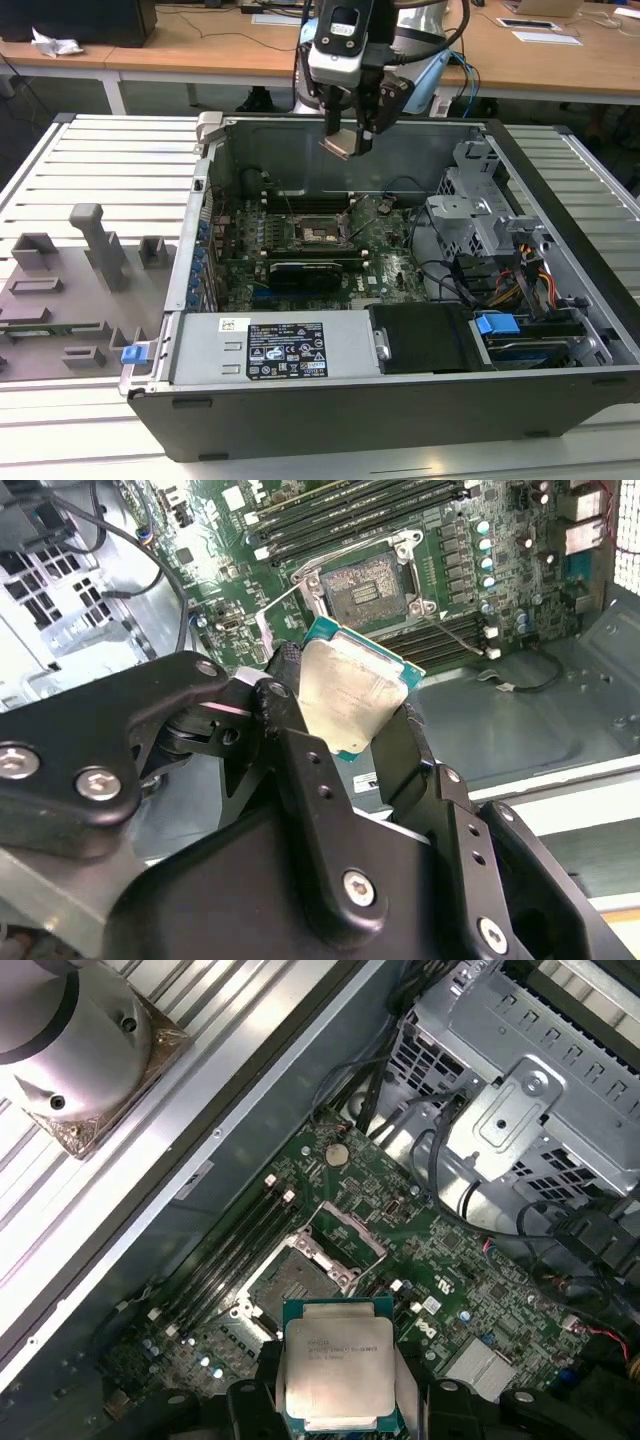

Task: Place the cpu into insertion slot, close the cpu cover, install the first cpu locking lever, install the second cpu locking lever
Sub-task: 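Place the cpu into insertion slot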

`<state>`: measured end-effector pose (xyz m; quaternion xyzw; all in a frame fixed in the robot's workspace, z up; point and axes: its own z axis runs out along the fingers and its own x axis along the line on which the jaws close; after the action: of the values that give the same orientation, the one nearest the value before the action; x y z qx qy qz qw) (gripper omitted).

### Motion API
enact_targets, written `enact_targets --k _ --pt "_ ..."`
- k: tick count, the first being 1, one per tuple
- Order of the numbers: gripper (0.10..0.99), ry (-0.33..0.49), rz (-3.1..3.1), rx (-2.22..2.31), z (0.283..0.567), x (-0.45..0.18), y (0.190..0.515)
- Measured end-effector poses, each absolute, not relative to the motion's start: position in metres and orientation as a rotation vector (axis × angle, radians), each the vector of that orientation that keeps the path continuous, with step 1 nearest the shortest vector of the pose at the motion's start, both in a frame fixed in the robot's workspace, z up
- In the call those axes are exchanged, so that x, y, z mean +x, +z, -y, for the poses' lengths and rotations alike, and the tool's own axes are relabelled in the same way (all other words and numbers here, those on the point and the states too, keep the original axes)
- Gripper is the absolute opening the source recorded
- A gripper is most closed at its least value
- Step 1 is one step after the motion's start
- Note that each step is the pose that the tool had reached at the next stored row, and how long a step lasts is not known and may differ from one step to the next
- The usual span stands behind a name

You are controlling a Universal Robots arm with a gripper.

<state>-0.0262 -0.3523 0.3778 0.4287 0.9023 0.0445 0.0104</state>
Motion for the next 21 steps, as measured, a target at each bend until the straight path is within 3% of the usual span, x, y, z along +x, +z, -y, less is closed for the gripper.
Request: enact_targets --k 21 --pt "0.529 0.132 -2.567 1.747 0.3524 -0.0262 0.3767"
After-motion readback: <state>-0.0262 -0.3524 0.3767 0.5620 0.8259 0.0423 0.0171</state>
